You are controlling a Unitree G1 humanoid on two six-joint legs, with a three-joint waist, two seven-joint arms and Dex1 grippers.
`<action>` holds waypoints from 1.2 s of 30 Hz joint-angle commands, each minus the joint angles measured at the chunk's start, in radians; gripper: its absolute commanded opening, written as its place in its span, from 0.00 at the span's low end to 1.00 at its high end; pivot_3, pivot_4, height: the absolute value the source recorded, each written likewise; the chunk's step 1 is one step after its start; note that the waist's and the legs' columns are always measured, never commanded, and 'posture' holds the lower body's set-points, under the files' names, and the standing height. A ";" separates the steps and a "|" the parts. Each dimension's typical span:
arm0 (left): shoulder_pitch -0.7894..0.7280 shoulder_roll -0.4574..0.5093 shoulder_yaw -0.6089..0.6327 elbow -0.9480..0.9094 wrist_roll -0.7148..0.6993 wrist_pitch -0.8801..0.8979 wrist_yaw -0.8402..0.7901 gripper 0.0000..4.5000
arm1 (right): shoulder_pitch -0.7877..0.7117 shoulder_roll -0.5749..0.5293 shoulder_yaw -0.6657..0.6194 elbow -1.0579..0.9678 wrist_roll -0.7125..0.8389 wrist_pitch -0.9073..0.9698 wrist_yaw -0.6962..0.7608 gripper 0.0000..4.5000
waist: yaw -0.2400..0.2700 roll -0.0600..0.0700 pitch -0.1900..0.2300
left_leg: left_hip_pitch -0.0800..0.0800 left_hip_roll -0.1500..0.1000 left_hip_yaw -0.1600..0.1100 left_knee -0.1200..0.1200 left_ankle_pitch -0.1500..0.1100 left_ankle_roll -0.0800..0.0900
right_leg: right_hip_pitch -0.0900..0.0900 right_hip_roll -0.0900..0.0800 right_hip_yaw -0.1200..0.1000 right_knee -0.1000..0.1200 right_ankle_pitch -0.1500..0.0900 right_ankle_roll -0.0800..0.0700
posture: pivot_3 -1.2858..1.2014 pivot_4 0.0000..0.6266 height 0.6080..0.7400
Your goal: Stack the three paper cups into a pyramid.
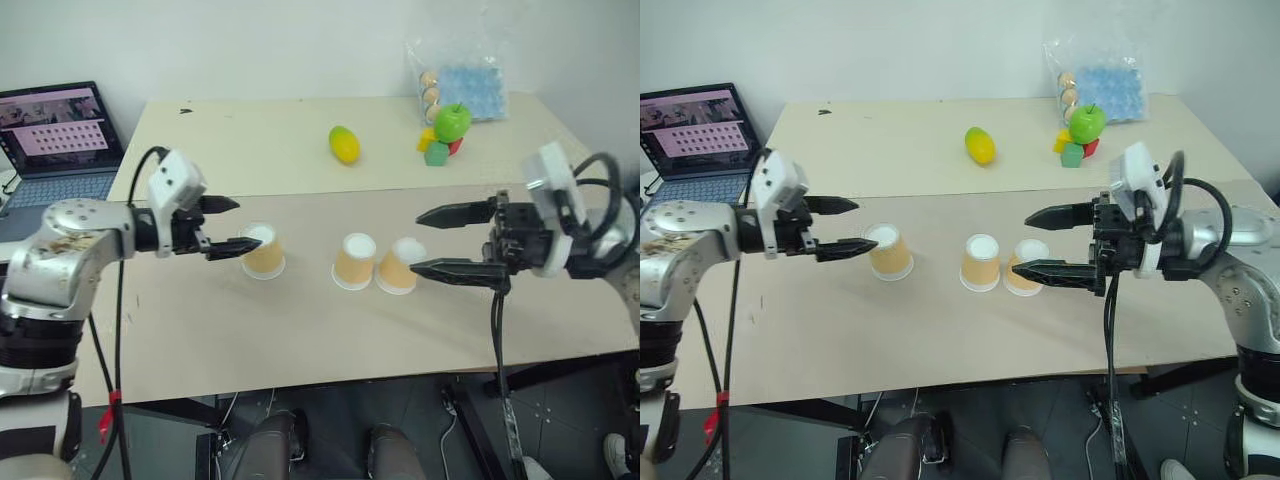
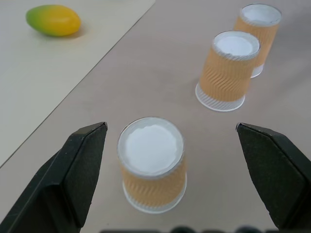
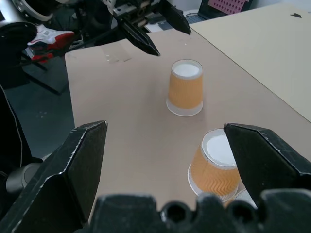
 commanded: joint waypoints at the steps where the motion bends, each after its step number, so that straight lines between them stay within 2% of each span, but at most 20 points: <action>1: 0.041 0.025 0.053 0.032 0.017 -0.075 -0.027 1.00 | -0.075 0.028 0.035 0.054 -0.060 -0.058 -0.015 1.00 | -0.001 0.000 0.000 | 0.000 0.000 0.000 -0.001 0.000 0.000 | 0.000 0.000 0.000 0.000 0.000 0.000 | 0.52 0.24 1.00; 5: 0.082 -0.041 0.045 0.029 0.004 -0.082 0.010 1.00 | -0.125 0.054 0.062 0.079 -0.077 -0.060 -0.009 1.00 | 0.005 0.000 0.000 | -0.001 0.000 0.001 -0.003 0.000 -0.001 | -0.002 0.000 0.001 0.000 0.000 0.000 | 0.52 0.24 1.00; 11: 0.113 -0.151 -0.004 0.066 0.059 -0.138 0.061 1.00 | -0.176 0.075 0.065 0.118 -0.109 -0.073 -0.028 1.00 | 0.008 0.000 0.000 | -0.003 0.000 0.002 -0.003 0.001 -0.001 | -0.004 0.000 0.002 0.000 0.001 0.000 | 0.52 0.24 1.00; 29: -0.013 -0.332 -0.036 0.216 0.133 -0.263 0.116 1.00 | -0.140 0.056 0.001 0.086 -0.123 -0.067 -0.080 1.00 | 0.010 0.000 0.000 | -0.005 0.000 0.002 -0.003 0.001 -0.001 | -0.005 0.000 0.002 0.001 0.001 0.000 | 0.52 0.24 1.00; 32: -0.015 -0.338 -0.047 0.231 0.150 -0.282 0.109 0.83 | -0.139 0.057 0.000 0.073 -0.119 -0.064 -0.094 1.00 | 0.009 0.000 0.000 | -0.005 0.000 0.002 -0.002 0.001 -0.001 | -0.005 0.001 0.002 0.001 0.002 0.000 | 0.52 0.24 1.00; 35: -0.009 -0.333 -0.059 0.233 0.162 -0.289 0.097 0.60 | -0.136 0.056 -0.002 0.067 -0.118 -0.065 -0.103 1.00 | 0.009 0.000 0.000 | -0.005 0.000 0.002 -0.002 0.001 -0.001 | -0.005 0.001 0.002 0.001 0.002 0.000 | 0.52 0.24 1.00; 36: -0.009 -0.332 -0.059 0.234 0.168 -0.292 0.102 0.60 | -0.135 0.056 -0.003 0.066 -0.117 -0.066 -0.105 1.00 | 0.009 0.000 0.000 | -0.005 0.000 0.002 -0.002 0.001 -0.001 | -0.005 0.001 0.002 0.001 0.002 0.000 | 0.52 0.24 1.00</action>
